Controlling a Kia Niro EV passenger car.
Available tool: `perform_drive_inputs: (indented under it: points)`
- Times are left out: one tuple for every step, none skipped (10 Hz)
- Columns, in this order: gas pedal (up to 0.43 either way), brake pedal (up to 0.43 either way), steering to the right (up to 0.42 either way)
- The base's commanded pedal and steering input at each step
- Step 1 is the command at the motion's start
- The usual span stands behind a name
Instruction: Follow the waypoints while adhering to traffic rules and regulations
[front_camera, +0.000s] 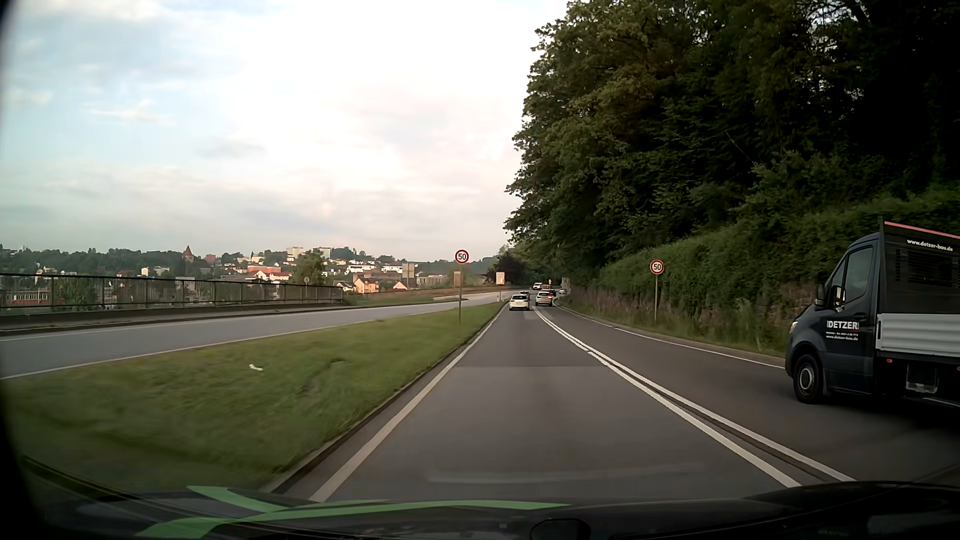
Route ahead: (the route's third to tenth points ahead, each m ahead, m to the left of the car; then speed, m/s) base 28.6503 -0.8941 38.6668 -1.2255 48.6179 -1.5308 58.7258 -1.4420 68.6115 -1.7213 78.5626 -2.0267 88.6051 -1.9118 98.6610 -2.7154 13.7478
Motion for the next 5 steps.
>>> perform_drive_inputs:
  points:
    - [0.0, 0.159, 0.0]
    - [0.0, 0.159, 0.001]
    - [0.0, 0.159, 0.002]
    - [0.0, 0.159, 0.002]
    - [0.0, 0.159, 0.002]
